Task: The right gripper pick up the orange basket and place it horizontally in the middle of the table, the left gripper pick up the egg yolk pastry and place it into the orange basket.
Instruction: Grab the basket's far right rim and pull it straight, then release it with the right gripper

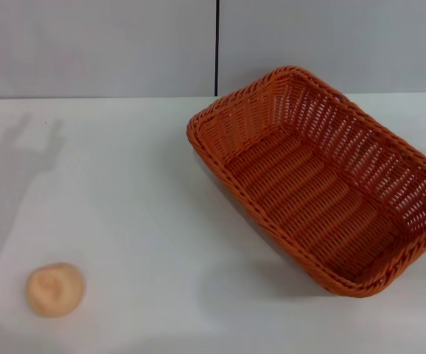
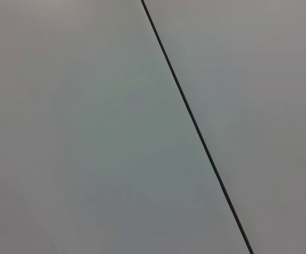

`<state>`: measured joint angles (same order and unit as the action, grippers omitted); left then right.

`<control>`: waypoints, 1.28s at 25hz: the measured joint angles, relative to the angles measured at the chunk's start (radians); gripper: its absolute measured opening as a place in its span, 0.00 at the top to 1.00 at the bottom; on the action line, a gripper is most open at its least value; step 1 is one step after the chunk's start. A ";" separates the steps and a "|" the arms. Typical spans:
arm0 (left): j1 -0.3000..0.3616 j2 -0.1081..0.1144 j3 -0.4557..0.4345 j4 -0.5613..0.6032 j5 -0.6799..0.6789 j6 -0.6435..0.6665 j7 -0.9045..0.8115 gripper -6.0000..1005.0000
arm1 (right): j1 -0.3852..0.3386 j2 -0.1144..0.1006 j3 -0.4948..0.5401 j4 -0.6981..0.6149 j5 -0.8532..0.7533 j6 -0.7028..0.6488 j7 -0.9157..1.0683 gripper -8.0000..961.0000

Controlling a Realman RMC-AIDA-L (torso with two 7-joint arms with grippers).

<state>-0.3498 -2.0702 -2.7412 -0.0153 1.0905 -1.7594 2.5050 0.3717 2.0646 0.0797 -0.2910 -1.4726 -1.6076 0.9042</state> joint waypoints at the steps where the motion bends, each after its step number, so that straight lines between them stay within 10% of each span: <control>1: 0.000 0.001 0.000 0.000 0.000 0.001 0.000 0.39 | 0.000 0.000 0.000 0.001 0.000 0.000 0.000 0.40; 17: 0.011 0.008 0.010 -0.060 0.006 0.005 -0.091 0.39 | -0.007 -0.011 -0.039 -0.040 -0.047 0.009 0.155 0.41; 22: 0.010 0.007 0.009 -0.060 0.006 0.007 -0.104 0.39 | -0.010 -0.064 -0.242 -0.254 -0.138 -0.006 0.484 0.42; 28: 0.015 0.007 0.011 -0.061 0.006 0.012 -0.113 0.39 | 0.003 -0.188 -0.549 -0.592 -0.297 -0.084 1.002 0.42; 32: 0.016 0.007 0.012 -0.061 0.007 0.013 -0.113 0.40 | 0.028 -0.218 -0.618 -0.738 -0.400 -0.116 1.154 0.42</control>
<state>-0.3341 -2.0636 -2.7297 -0.0765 1.0979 -1.7464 2.3915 0.3997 1.8469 -0.5381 -1.0294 -1.8725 -1.7236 2.0586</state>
